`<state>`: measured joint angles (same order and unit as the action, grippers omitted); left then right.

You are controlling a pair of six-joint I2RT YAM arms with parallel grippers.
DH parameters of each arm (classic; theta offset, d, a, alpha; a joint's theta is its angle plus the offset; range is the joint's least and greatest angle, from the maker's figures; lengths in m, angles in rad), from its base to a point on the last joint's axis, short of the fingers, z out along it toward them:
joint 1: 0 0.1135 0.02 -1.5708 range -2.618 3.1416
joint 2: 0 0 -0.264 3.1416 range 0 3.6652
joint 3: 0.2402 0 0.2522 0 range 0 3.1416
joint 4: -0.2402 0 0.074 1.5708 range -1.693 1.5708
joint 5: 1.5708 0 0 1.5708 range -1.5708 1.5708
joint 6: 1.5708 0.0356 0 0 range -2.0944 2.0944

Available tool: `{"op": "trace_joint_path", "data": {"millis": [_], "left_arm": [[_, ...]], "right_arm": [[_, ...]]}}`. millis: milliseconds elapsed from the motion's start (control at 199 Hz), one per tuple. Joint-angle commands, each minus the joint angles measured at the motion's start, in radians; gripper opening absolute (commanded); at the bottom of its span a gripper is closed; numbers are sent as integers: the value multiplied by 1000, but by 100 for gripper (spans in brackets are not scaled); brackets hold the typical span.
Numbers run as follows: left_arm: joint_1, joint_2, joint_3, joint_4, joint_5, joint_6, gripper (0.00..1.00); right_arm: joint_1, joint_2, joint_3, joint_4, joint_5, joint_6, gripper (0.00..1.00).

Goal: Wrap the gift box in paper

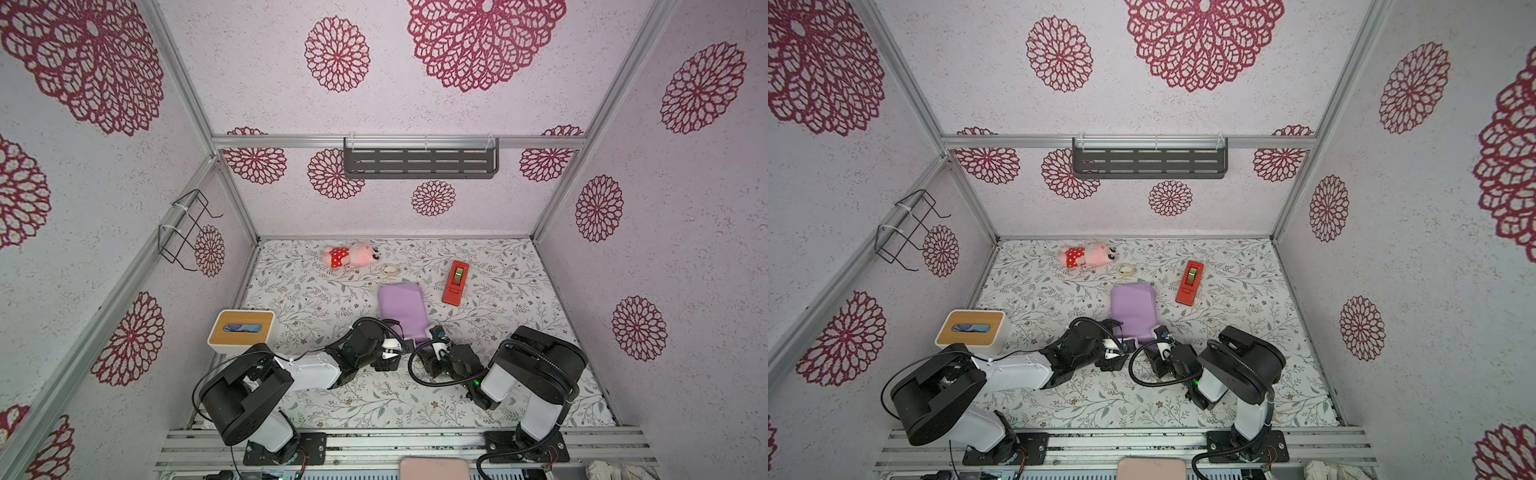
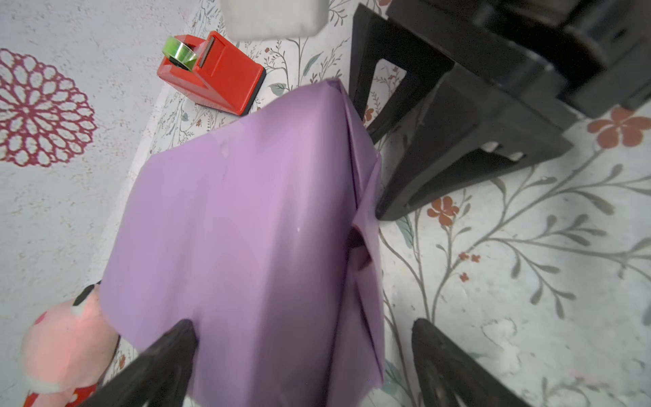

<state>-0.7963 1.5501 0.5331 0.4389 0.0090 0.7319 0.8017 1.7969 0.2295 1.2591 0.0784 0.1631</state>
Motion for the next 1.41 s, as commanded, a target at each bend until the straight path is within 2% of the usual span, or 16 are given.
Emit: {"op": "trace_joint_path", "data": {"millis": [0,533,886,1001,1172,1404], "left_arm": [[15,28,14,58,15,42,98],[49,124,-8,168,45,28,99],[67,131,-14,169,66,11,85],[76,129,-20,169,90,3,81],[84,128,-23,162,99,3,78],[86,119,-26,150,118,0,78]], "right_arm": [[2,4,14,47,5,30,54],[1,2,19,40,3,36,51],[1,-29,9,30,11,26,51],[-7,-47,10,18,12,26,57],[-12,-25,45,17,13,51,75],[-33,13,57,76,39,103,79]]}}
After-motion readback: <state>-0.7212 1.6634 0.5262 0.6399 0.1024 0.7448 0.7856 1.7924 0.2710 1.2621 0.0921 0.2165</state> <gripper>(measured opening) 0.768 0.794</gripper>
